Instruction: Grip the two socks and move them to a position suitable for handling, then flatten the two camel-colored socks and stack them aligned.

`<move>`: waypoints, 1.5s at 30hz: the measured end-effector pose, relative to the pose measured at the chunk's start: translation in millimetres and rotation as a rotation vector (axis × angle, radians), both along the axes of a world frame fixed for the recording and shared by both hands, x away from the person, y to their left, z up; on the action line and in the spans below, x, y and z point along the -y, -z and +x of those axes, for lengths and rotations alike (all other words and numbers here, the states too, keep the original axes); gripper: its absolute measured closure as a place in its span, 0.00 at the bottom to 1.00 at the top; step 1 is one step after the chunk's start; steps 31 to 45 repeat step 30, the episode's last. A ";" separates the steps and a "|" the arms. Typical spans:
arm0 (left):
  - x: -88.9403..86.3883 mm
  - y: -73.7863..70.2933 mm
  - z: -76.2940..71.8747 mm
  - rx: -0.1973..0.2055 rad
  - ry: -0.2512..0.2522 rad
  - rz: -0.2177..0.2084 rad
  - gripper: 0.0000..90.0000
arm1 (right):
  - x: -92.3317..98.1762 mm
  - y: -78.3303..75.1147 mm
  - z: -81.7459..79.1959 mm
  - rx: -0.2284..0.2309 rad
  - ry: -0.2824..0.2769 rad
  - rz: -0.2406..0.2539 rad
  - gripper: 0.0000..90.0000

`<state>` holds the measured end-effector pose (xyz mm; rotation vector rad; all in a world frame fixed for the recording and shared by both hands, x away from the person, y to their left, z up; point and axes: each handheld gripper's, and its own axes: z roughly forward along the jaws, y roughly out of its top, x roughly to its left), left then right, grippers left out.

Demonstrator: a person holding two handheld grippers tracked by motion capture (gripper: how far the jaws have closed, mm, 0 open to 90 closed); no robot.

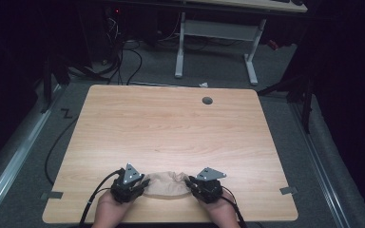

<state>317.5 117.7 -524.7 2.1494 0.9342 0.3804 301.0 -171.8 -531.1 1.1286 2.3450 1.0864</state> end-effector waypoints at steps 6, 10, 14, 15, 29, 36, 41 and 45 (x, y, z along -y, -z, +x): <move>-11.7 -17.5 -3.7 0.047 0.011 -0.100 0.58 | 1.4 -1.8 7.2 0.008 0.040 0.004 0.78; -27.7 -24.9 -5.4 0.075 -0.018 -0.138 0.55 | 9.5 -10.8 3.8 0.048 0.061 0.078 0.71; -49.8 -22.4 0.5 0.093 -0.076 -0.116 0.53 | 22.5 -14.6 2.6 0.091 0.107 0.087 0.63; -56.0 -20.5 3.4 0.097 -0.093 -0.113 0.52 | 26.3 -14.2 2.1 0.098 0.130 0.084 0.61; -114.8 2.1 12.3 0.095 -0.196 -0.070 0.53 | 68.5 -5.5 14.3 0.129 0.333 0.030 0.53; -114.8 0.5 12.2 0.098 -0.187 -0.075 0.53 | 66.6 -5.5 14.0 0.130 0.332 0.020 0.53; -114.8 0.5 12.2 0.098 -0.187 -0.075 0.53 | 66.6 -5.5 14.0 0.130 0.332 0.020 0.53; -114.8 0.5 12.2 0.098 -0.187 -0.075 0.53 | 66.6 -5.5 14.0 0.130 0.332 0.020 0.53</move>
